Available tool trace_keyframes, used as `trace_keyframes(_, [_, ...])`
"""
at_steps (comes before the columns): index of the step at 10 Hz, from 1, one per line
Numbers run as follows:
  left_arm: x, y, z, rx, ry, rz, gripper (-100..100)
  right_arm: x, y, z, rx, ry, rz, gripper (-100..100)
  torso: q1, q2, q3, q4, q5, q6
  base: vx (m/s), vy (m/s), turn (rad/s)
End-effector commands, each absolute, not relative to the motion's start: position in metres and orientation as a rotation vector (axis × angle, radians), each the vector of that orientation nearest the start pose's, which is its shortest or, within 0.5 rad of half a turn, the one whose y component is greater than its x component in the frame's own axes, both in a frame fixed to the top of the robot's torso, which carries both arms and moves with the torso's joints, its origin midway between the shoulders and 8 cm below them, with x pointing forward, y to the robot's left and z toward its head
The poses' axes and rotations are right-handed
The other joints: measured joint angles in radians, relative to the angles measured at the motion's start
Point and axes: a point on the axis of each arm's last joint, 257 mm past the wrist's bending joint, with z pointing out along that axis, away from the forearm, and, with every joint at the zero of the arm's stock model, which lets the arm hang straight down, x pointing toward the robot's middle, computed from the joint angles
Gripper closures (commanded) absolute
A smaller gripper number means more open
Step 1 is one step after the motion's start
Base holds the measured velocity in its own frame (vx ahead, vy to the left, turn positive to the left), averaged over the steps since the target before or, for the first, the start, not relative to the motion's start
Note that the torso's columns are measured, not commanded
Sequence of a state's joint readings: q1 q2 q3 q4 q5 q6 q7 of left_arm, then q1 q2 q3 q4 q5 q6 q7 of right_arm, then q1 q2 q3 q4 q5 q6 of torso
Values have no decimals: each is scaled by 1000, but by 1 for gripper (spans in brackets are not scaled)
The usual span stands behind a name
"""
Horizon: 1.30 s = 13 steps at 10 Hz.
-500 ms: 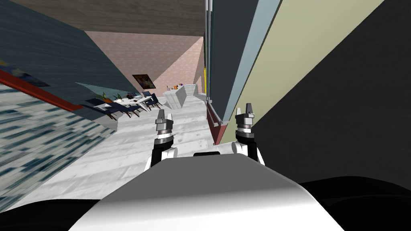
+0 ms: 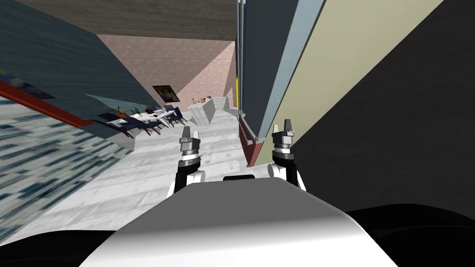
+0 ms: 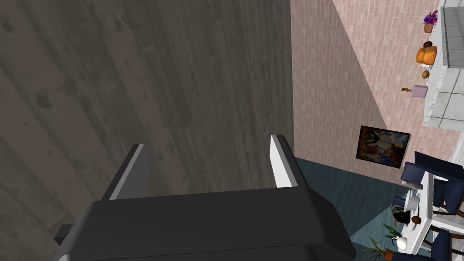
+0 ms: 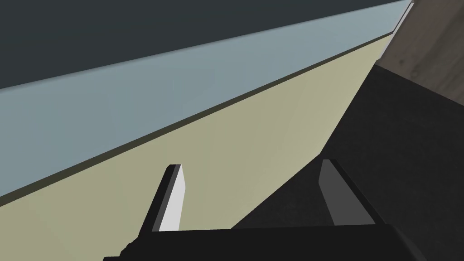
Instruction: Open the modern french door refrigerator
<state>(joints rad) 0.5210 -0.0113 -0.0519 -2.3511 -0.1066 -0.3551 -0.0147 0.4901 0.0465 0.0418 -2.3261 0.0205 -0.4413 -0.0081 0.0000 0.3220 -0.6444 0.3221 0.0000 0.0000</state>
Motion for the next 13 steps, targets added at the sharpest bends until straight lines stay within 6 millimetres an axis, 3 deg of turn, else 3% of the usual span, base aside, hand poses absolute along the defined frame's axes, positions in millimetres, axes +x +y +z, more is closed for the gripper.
trace_keyframes(1, [355, 258, 20, -676, 729, -1237, 0, 347, -267, 37, 689, 584, 1340, 0, 0, 74, -147, 74, 0, 0, 0, 0, 0])
trace_keyframes(4, [355, 258, 20, -676, 729, -1237, 0, 347, -267, 38, 689, 584, 1340, 0, 0, 296, -590, 295, 0, 0, 0, 0, 0])
trace_keyframes(5, [355, 258, 20, -676, 729, -1237, 0, 348, -261, 37, 645, 635, 1318, -100, 0, 369, -738, 369, 0, 0, 24, 9, -2])
trace_keyframes(7, [356, 258, 20, -677, 730, -1237, 0, 349, -253, 34, 572, 712, 1264, -100, 1, 411, -827, 411, 0, 0, 50, 22, -8])
trace_keyframes(13, [356, 258, 20, -677, 730, -1237, 0, 353, -238, 25, 352, 884, 1005, -100, 0, 415, -832, 416, 0, 0, 105, 57, -18])
